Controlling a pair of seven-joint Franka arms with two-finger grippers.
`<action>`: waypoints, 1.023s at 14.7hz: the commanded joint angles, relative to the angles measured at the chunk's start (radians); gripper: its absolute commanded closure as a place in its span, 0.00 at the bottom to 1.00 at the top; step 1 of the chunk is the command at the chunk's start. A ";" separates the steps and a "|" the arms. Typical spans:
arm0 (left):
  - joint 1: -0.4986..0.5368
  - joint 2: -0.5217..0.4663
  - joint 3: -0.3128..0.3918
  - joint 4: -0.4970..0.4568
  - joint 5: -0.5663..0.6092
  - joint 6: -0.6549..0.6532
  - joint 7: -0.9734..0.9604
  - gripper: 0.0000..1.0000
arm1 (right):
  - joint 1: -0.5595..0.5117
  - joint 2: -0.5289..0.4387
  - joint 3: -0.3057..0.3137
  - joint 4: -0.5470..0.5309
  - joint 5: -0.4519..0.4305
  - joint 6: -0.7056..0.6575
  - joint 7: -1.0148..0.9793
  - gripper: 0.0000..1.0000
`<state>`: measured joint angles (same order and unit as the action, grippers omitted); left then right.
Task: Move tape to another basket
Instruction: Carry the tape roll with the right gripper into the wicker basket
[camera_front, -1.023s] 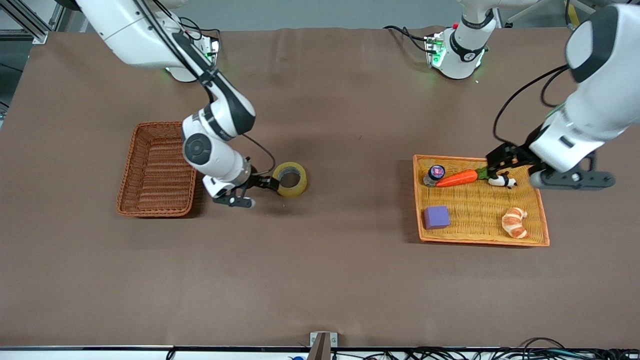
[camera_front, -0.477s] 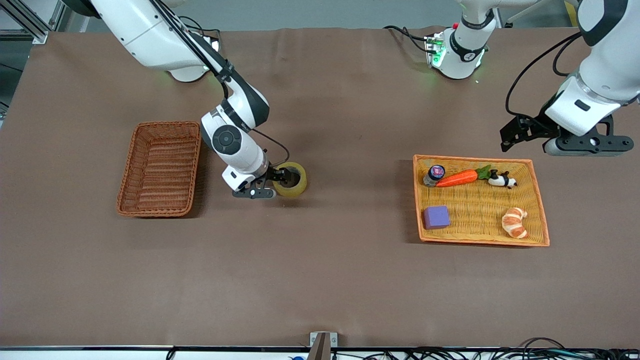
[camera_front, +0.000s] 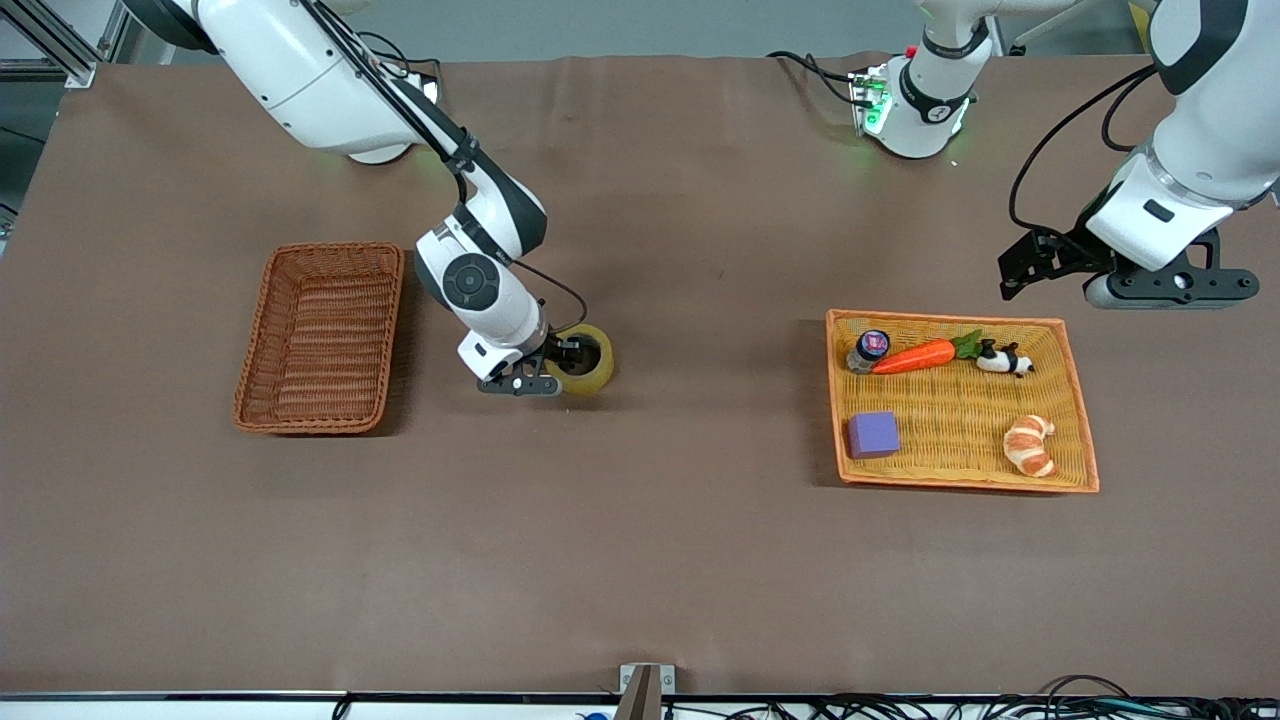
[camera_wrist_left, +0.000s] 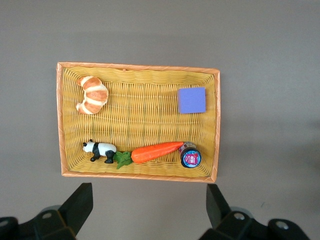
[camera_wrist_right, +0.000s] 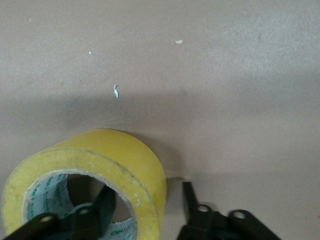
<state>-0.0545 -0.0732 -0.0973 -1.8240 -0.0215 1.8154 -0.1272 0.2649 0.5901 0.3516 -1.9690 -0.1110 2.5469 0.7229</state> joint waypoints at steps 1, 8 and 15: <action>-0.024 0.004 0.030 0.003 0.012 0.015 -0.014 0.00 | -0.004 0.002 0.000 0.001 -0.032 0.006 0.053 0.99; -0.013 0.030 0.030 0.022 0.014 0.022 0.000 0.00 | -0.090 -0.084 -0.002 0.082 -0.029 -0.233 0.066 1.00; -0.016 0.035 0.031 0.034 0.020 0.022 0.003 0.00 | -0.154 -0.324 -0.300 0.016 -0.007 -0.456 -0.547 1.00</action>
<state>-0.0648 -0.0447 -0.0728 -1.8104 -0.0215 1.8406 -0.1297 0.1231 0.3643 0.1306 -1.8724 -0.1248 2.1090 0.3394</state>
